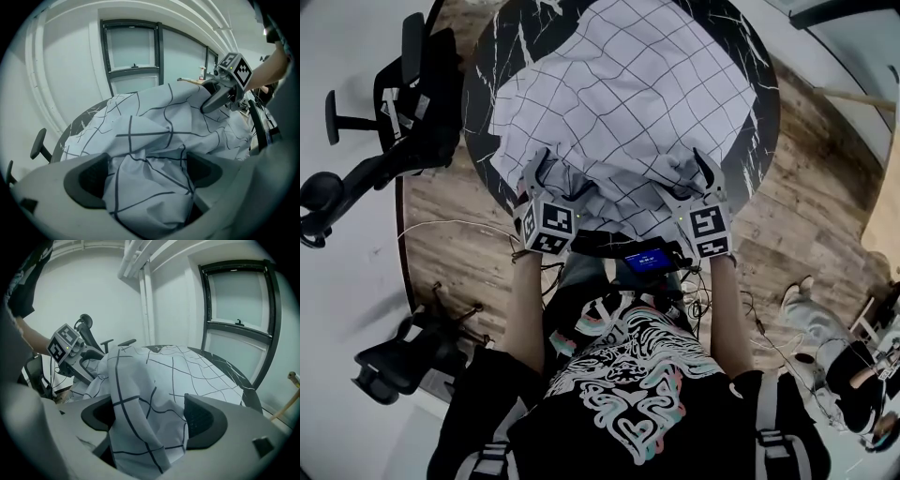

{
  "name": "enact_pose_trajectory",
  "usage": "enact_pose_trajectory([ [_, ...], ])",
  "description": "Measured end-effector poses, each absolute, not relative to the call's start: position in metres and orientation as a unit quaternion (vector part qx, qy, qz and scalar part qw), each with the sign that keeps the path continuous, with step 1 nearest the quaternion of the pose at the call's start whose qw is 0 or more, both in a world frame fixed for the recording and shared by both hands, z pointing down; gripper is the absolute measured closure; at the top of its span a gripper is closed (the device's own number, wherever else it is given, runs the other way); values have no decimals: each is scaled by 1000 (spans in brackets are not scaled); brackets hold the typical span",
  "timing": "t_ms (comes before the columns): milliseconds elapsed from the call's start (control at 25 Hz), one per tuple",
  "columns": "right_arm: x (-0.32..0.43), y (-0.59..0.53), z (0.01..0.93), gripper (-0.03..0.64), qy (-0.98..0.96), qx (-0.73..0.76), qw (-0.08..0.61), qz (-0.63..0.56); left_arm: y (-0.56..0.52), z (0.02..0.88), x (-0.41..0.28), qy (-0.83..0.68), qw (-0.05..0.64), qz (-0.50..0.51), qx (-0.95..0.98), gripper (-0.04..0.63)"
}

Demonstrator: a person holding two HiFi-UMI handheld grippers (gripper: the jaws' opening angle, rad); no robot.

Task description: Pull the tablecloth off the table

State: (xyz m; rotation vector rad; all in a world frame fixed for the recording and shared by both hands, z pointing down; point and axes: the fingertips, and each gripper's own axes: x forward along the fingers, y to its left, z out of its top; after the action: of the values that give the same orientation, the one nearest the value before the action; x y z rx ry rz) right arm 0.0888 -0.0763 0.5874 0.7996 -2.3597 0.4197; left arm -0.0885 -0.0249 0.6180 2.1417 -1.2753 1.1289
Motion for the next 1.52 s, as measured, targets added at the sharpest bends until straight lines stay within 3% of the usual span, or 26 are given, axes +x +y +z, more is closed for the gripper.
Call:
enact_pose_trajectory([
  [1520,63,-71,651,192,-882,229,355,208,-31,658,-89,-436,244,406,765,80],
])
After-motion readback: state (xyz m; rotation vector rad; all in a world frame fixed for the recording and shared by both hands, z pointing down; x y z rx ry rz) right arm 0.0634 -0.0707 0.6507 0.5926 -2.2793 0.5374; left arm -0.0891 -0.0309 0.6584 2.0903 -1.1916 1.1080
